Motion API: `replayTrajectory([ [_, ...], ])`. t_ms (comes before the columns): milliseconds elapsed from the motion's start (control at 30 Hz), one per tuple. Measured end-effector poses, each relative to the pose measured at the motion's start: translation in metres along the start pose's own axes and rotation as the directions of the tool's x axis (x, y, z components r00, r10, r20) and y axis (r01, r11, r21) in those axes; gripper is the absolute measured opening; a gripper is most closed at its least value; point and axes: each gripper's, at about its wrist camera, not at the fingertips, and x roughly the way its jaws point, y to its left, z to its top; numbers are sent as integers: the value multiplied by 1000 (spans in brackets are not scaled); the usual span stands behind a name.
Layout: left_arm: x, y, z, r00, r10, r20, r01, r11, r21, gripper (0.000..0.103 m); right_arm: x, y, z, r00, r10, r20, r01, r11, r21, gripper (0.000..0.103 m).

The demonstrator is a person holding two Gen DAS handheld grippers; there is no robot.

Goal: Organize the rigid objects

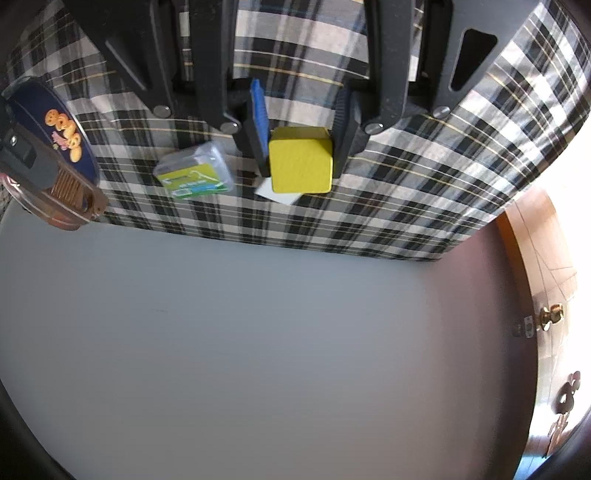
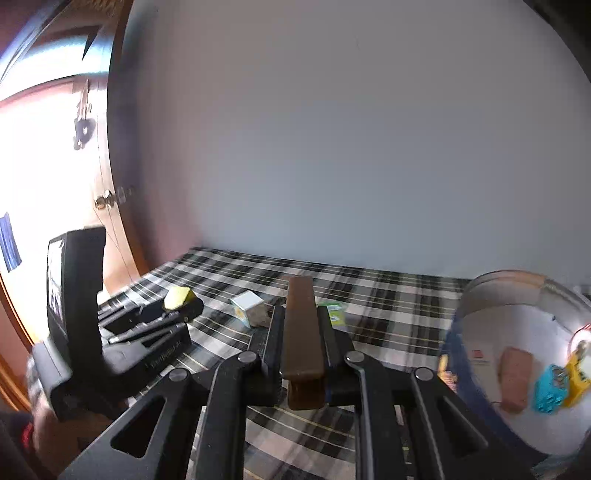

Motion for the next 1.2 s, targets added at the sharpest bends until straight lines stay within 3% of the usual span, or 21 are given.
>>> replayTrajectory([
  [400,-6,-56,-3,998,-56,8,56,997,58,29,-29,-45,1,996,-69,51,68,998,11,17],
  [1200,-9,-131,4,986,-162,31,158,982,104,29,-68,-140,4,974,-202,100,191,975,110,17],
])
